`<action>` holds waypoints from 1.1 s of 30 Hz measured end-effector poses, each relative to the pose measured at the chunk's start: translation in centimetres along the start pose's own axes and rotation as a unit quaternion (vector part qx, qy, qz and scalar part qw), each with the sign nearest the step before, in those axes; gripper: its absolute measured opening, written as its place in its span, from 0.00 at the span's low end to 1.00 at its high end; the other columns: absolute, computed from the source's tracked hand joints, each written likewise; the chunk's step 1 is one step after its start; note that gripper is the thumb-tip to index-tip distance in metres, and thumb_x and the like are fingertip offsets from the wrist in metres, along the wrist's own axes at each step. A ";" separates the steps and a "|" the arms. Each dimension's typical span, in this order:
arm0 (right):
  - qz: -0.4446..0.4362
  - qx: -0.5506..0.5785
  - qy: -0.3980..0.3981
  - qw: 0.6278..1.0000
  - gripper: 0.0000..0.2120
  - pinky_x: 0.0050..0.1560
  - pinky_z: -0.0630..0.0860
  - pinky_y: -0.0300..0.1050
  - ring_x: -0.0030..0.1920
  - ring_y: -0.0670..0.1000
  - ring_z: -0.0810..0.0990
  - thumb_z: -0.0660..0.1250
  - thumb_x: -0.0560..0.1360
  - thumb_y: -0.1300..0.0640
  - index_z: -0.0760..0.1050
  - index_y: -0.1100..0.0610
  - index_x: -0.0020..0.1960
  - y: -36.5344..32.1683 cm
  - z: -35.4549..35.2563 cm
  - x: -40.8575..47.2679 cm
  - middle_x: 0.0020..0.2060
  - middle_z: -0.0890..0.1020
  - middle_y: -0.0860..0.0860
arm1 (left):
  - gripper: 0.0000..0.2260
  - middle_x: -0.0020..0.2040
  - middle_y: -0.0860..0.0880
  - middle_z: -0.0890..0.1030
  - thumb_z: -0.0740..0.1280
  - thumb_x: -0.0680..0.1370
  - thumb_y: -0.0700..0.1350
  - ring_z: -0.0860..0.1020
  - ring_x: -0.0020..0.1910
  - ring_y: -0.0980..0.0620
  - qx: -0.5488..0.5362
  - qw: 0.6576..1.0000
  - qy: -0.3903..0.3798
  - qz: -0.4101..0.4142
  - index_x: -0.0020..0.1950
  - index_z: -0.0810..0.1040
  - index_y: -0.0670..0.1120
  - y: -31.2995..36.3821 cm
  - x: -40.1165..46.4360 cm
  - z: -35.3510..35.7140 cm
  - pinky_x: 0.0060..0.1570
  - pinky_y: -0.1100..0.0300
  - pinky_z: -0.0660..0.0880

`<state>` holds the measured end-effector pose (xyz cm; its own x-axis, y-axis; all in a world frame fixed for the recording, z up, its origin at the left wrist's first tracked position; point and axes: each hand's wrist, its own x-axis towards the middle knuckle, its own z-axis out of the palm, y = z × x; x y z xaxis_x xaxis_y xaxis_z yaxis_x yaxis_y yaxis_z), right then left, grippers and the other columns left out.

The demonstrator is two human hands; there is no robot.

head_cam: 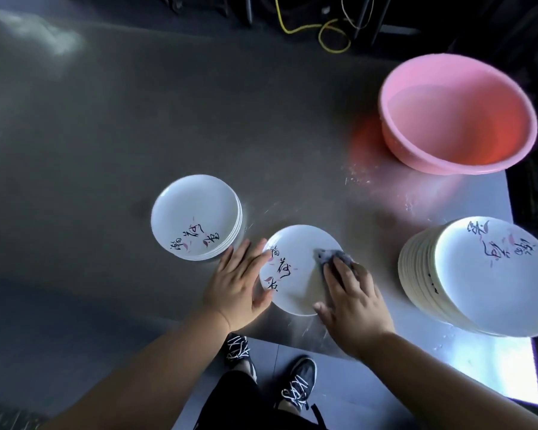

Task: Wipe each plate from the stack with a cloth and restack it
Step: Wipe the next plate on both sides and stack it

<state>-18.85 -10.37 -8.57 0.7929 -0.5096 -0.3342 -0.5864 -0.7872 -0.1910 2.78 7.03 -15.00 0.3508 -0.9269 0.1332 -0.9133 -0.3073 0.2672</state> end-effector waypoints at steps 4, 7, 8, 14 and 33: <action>-0.010 -0.007 -0.008 1.000 0.39 0.71 0.70 0.60 0.81 0.56 0.51 0.49 0.79 0.31 0.51 0.46 0.85 0.8 -1.6 4.5 0.83 0.50 0.44 | 0.31 0.84 0.50 0.62 0.67 0.77 0.60 0.60 0.83 0.42 0.007 1.000 0.007 -0.003 0.77 0.72 0.48 0.1 0.0 0.1 0.79 0.39 0.58; 0.020 0.026 -0.048 0.998 0.41 0.77 0.64 0.61 0.83 0.55 0.37 0.44 0.79 0.30 0.41 0.46 0.86 0.4 -1.0 4.8 0.83 0.35 0.42 | 0.31 0.84 0.50 0.62 0.66 0.78 0.63 0.60 0.83 0.43 0.013 1.000 0.002 -0.005 0.77 0.72 0.48 -0.1 0.0 0.3 0.80 0.40 0.57; 0.035 0.032 -0.058 0.997 0.43 0.79 0.61 0.60 0.83 0.57 0.36 0.41 0.78 0.28 0.41 0.49 0.86 -0.2 -0.6 3.6 0.83 0.34 0.43 | 0.31 0.84 0.50 0.62 0.67 0.78 0.63 0.60 0.83 0.43 0.014 1.000 -0.002 -0.006 0.77 0.72 0.49 -0.2 0.0 0.3 0.80 0.40 0.57; 0.067 0.057 -0.099 0.991 0.54 0.83 0.48 0.56 0.83 0.62 0.34 0.23 0.69 0.22 0.38 0.53 0.86 -2.0 0.3 -0.4 0.84 0.36 0.48 | 0.32 0.84 0.52 0.59 0.64 0.78 0.67 0.58 0.84 0.45 0.015 1.000 -0.017 -0.014 0.78 0.70 0.51 -0.2 -0.1 0.5 0.80 0.40 0.57; -0.015 0.090 -0.051 0.995 0.36 0.83 0.50 0.53 0.82 0.48 0.30 0.52 0.84 0.35 0.41 0.43 0.86 0.4 -1.3 3.2 0.84 0.39 0.37 | 0.15 0.76 0.59 0.74 0.63 0.80 0.55 0.74 0.74 0.51 0.003 0.999 -0.004 0.049 0.66 0.80 0.59 3.1 -3.2 0.3 0.76 0.40 0.60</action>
<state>-16.32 -12.75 -8.47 0.7954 -0.4417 -0.4152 -0.5898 -0.7220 -0.3618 -1.26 9.03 -14.89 0.2573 -0.9544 0.1513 -0.9447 -0.2155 0.2471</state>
